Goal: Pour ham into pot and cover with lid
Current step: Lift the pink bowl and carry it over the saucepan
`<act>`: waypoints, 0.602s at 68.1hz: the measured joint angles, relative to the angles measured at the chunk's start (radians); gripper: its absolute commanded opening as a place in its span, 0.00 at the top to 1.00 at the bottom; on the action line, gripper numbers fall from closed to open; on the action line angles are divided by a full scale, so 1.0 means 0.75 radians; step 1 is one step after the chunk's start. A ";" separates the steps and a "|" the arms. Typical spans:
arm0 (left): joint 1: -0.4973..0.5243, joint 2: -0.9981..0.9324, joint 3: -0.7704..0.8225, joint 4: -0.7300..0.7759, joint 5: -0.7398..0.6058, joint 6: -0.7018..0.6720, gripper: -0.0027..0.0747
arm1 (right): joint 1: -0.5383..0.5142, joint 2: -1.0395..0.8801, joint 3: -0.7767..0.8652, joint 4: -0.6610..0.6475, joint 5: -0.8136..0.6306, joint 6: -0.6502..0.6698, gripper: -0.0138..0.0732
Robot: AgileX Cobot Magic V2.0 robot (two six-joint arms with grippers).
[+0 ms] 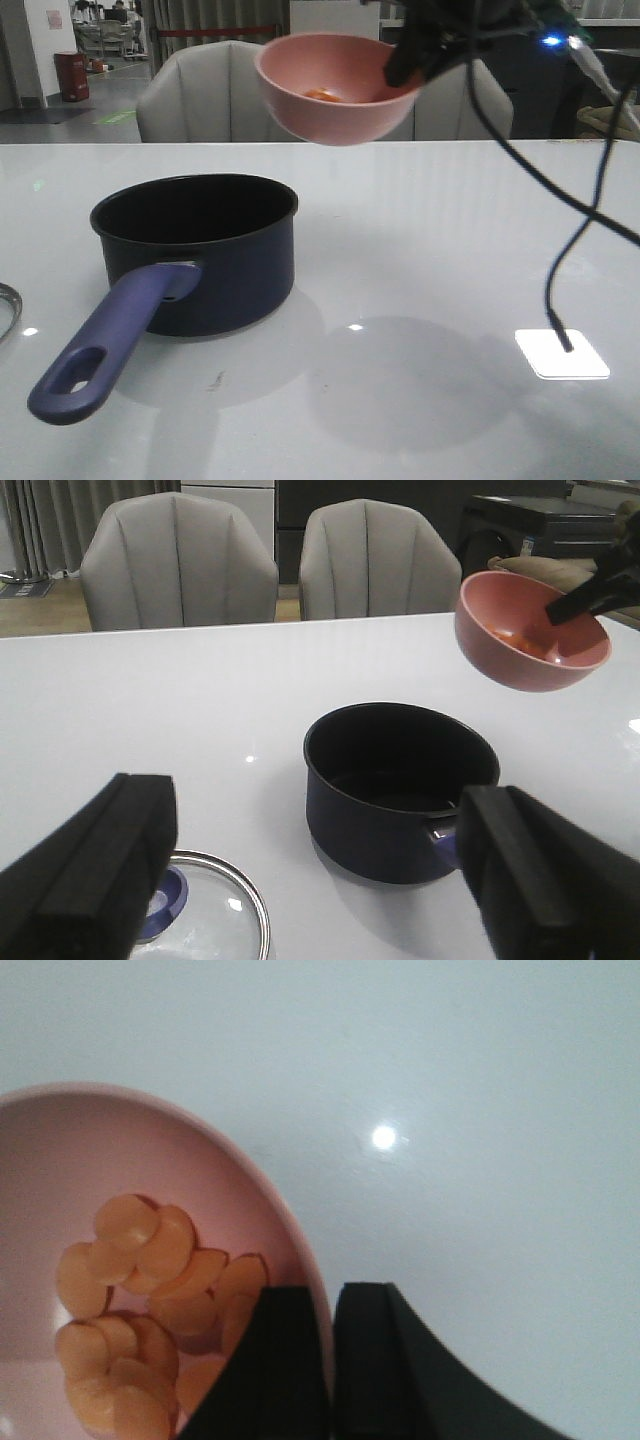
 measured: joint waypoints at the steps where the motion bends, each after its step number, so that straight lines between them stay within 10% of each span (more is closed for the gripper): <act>1: 0.000 0.000 0.000 0.000 0.000 0.000 0.17 | 0.023 0.000 -0.008 -0.018 -0.003 -0.003 0.68; 15: 0.000 0.000 0.000 0.000 0.000 0.000 0.17 | 0.196 0.013 -0.002 -0.166 -0.254 -0.006 0.68; 41: 0.000 0.000 0.000 0.000 0.000 0.000 0.17 | 0.296 0.066 0.374 -0.187 -1.288 -0.116 0.68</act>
